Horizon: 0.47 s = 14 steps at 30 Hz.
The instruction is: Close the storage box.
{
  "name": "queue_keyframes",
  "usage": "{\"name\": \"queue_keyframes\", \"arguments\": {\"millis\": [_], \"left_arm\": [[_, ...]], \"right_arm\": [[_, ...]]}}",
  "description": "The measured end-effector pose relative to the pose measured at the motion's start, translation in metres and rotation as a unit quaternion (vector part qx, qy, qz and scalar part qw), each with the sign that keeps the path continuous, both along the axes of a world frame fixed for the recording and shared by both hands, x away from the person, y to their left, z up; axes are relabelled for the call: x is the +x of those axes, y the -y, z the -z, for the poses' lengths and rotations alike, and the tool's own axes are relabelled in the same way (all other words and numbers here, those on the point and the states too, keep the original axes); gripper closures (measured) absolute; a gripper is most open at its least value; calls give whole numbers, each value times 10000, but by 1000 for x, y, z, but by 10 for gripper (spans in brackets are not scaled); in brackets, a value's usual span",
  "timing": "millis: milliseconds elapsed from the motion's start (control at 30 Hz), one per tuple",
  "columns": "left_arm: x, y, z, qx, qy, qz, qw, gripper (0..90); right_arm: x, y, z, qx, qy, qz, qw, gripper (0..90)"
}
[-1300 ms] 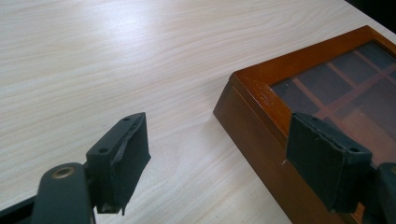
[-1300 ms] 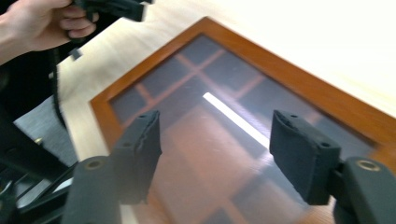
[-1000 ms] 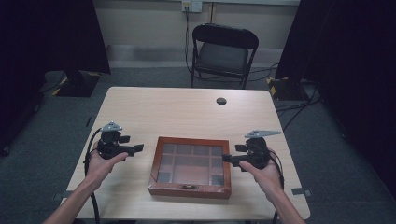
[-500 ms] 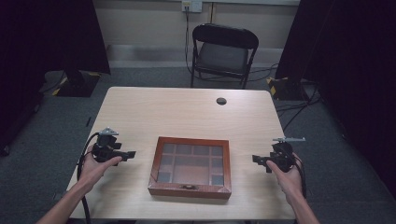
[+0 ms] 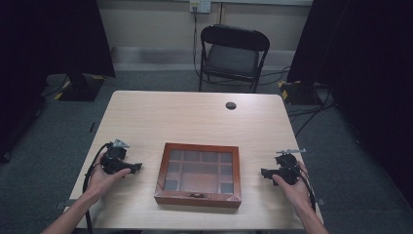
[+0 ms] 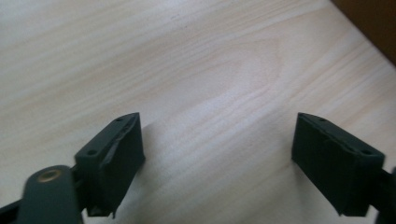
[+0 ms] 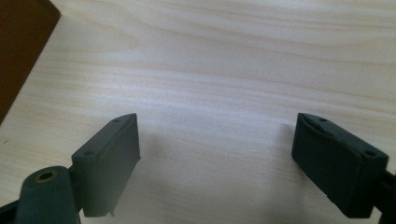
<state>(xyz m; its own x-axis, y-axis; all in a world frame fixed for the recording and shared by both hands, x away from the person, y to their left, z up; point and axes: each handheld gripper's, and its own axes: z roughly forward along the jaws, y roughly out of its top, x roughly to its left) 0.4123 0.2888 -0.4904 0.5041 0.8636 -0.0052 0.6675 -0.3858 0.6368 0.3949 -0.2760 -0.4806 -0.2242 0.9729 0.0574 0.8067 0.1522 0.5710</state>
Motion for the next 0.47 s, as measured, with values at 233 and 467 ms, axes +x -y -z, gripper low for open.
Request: {"name": "queue_keyframes", "arguments": {"millis": [233,467], "left_arm": [[-7,-2,9,-233,474,-45,9986,111],[-7,-2,12,-313,581,-57,9978,103]], "right_arm": [[0,-6,15,-245,576,303,9976,0],[-1,-6,21,-154,958,225,9950,0]]}}
